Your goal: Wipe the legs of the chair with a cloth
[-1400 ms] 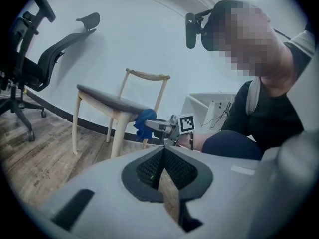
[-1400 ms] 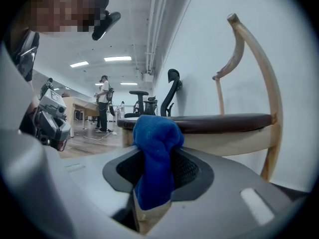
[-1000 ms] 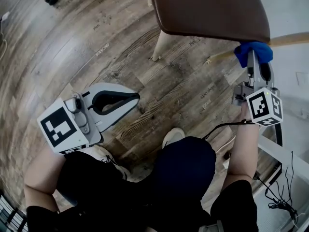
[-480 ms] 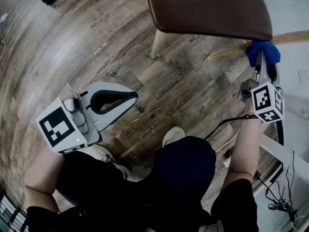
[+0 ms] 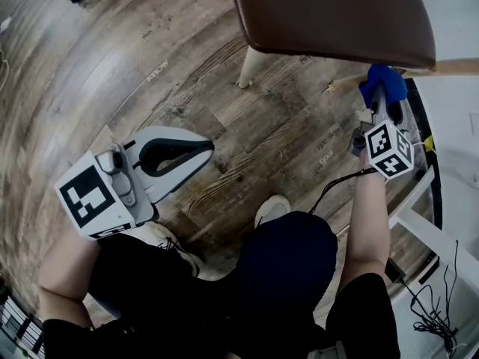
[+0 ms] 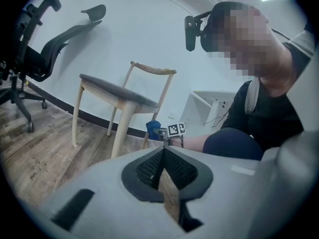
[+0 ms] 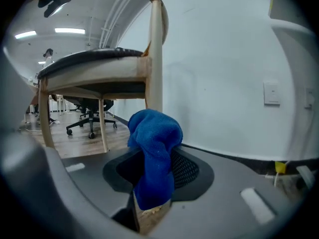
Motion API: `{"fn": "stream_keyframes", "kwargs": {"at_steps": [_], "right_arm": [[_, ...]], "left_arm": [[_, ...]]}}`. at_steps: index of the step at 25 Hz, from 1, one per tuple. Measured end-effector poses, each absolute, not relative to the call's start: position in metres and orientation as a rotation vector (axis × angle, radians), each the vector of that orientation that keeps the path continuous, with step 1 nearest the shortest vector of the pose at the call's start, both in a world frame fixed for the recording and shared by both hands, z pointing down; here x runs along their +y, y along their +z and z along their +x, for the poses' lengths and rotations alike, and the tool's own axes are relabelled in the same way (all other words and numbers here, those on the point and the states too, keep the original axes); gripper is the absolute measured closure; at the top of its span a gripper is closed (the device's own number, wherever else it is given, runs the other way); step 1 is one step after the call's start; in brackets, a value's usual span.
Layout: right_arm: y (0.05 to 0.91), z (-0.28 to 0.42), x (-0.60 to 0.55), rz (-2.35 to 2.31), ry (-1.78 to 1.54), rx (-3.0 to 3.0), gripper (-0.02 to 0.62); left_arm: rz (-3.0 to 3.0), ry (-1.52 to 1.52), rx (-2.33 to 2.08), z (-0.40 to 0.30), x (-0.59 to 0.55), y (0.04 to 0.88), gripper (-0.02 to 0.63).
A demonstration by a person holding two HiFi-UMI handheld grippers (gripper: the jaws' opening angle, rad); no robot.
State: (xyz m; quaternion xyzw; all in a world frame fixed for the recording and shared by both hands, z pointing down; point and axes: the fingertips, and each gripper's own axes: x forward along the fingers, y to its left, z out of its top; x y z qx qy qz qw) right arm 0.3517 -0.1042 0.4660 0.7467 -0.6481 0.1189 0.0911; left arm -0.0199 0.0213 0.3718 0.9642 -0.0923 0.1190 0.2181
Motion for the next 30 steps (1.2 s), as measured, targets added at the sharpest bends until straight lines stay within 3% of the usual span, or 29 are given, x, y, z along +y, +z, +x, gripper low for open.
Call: {"fn": "stream_keyframes", "kwargs": {"at_steps": [10,15,30], "right_arm": [[0.627,0.354,-0.104,2.119,0.802,-1.699,0.448],[0.682,0.355,-0.103,1.973,0.863,-1.568,0.449],[0.707,0.357,-0.102,1.867,0.920,-1.508,0.449]], "left_arm": [[2.620,0.350,-0.290,-0.026,0.013,0.385,0.600],[2.600,0.358,-0.313,-0.028,0.008,0.391,0.600],[2.602,0.353,-0.310,-0.030,0.008,0.391,0.600]]}}
